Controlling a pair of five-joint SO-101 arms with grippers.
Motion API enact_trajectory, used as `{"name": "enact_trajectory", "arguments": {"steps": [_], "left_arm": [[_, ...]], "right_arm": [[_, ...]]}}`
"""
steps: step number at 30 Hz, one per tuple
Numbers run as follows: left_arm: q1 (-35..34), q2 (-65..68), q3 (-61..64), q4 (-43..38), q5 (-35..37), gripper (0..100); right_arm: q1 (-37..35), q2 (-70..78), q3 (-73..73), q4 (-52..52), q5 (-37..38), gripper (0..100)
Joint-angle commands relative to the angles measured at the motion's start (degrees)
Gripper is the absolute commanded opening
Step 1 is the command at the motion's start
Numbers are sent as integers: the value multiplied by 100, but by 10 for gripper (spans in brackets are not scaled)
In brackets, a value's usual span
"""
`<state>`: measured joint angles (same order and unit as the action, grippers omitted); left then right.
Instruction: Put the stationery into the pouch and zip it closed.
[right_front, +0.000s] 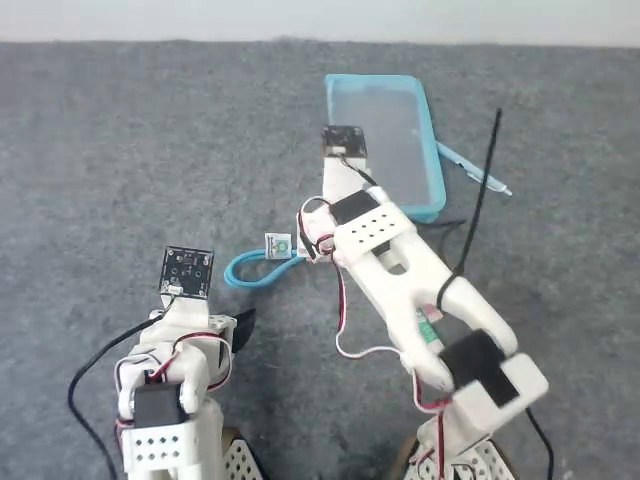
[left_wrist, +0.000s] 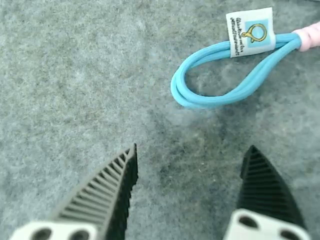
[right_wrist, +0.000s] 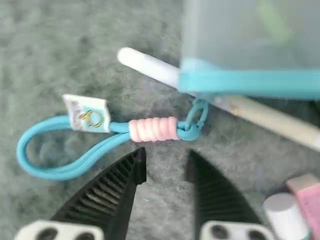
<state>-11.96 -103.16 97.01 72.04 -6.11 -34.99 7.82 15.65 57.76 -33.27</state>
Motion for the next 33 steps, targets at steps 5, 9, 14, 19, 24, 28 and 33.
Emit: {"name": "enact_trajectory", "arguments": {"steps": [5, 9, 14, 19, 24, 28, 33], "left_arm": [[-18, -105, -48, -18, 35, 314], [-18, -105, -48, -18, 35, 314], [-18, -105, -48, -18, 35, 314], [-18, -105, -48, -18, 35, 314], [-18, -105, -48, -18, 35, 314], [-18, -105, -48, -18, 35, 314], [-18, -105, -48, -18, 35, 314]], "right_arm": [[-66, 602, -914, 48, -1442, 237], [-48, 919, -1187, 48, -1635, 238], [-66, 1130, -1363, 57, -1829, 238], [-57, 1349, -1389, 57, -1829, 237], [-57, 1455, -1389, 40, -1820, 197], [-48, 1446, -1389, 31, -1442, 132], [-31, 1455, -1389, 57, -1284, 103]]}}
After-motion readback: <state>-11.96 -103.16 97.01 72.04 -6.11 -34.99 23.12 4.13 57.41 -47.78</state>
